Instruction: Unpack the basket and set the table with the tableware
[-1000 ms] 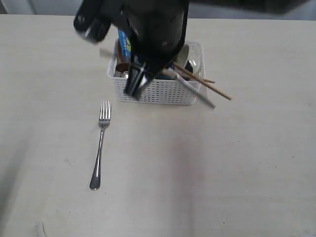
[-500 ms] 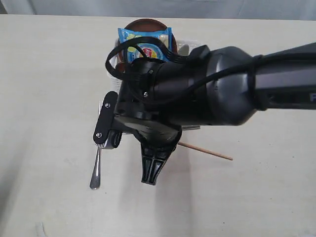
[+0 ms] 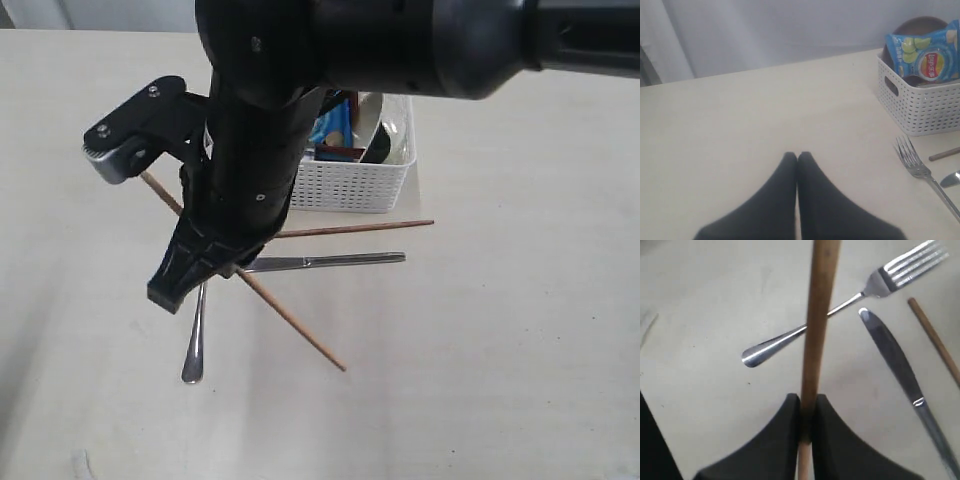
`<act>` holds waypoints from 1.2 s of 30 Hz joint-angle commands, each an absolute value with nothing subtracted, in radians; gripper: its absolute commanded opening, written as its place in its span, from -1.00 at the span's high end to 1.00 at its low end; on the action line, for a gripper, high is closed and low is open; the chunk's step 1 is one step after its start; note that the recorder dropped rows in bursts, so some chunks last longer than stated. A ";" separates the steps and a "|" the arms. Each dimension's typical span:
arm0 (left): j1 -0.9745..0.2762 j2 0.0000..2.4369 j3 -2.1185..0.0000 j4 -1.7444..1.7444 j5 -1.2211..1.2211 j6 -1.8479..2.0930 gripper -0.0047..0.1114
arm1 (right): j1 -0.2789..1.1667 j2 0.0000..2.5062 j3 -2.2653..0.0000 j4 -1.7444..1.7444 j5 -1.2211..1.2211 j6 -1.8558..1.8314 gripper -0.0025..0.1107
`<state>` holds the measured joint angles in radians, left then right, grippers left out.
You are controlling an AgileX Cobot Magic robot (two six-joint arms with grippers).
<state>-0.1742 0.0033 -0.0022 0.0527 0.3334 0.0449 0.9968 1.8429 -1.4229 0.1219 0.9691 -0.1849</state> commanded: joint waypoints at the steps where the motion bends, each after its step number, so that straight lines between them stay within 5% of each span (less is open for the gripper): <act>1: -0.172 0.000 0.000 0.051 0.329 0.044 0.92 | 0.989 1.885 -1.427 0.056 1.002 -0.386 0.96; 12: -0.172 0.000 0.000 0.051 0.329 0.044 0.92 | 0.991 2.056 -1.427 -0.085 1.056 -0.462 0.93; 19: -0.172 0.000 0.000 0.051 0.329 0.044 0.92 | 0.991 2.075 -1.427 -0.141 1.047 -0.459 0.20; 27: -0.172 0.000 0.000 0.051 0.329 0.044 0.92 | 0.976 2.023 -1.427 -0.252 1.067 -0.327 0.21; 36: -0.172 0.000 0.000 0.051 0.329 0.044 0.92 | 0.777 2.015 -1.430 -0.038 1.106 -0.570 0.21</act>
